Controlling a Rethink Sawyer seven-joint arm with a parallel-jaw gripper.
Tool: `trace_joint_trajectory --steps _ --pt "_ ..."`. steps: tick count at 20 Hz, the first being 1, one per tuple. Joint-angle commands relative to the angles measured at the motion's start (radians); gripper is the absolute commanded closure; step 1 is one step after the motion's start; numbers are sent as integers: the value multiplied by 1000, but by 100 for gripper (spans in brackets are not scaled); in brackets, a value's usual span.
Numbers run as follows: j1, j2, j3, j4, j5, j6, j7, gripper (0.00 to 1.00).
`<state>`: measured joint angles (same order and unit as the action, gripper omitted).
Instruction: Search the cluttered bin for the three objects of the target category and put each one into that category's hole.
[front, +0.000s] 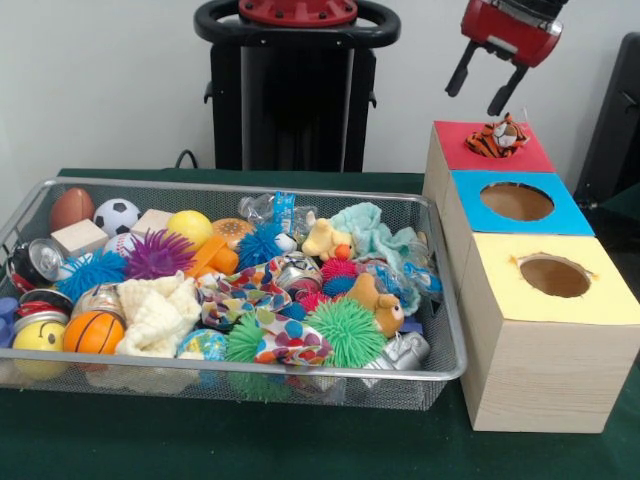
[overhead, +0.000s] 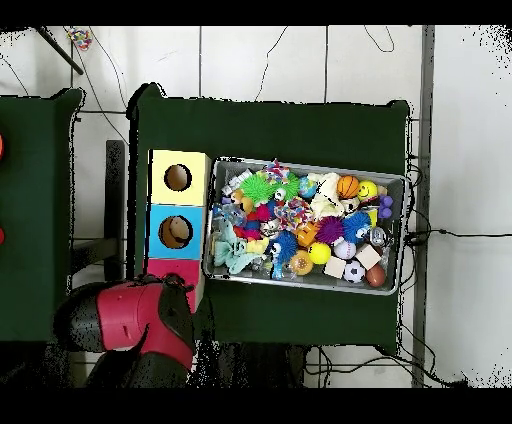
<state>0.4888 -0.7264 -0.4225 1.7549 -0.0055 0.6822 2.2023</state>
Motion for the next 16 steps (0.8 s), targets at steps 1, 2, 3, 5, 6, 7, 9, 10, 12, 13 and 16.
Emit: trace_joint_trajectory --steps 1,2,3,5,6,7,9,10,12,13,16 --pt "-29 31 127 -57 -28 -40 35 0" --pt "-30 36 125 -64 -33 -43 37 0" --pt "-31 41 124 -72 -39 -45 39 0" --pt "-50 44 148 -80 -34 -37 17 0" --pt "-57 45 157 -81 -33 -37 11 0" --pt "-64 47 165 -80 -32 -39 6 0" --pt "-76 56 177 -78 -35 -55 2 0" --pt "-82 61 181 -77 -38 -68 1 0" --pt "-92 72 189 -74 -46 -107 7 0" --pt "-98 76 193 -72 -50 -126 9 0" --pt "-125 77 218 -57 -55 -153 -7 0"
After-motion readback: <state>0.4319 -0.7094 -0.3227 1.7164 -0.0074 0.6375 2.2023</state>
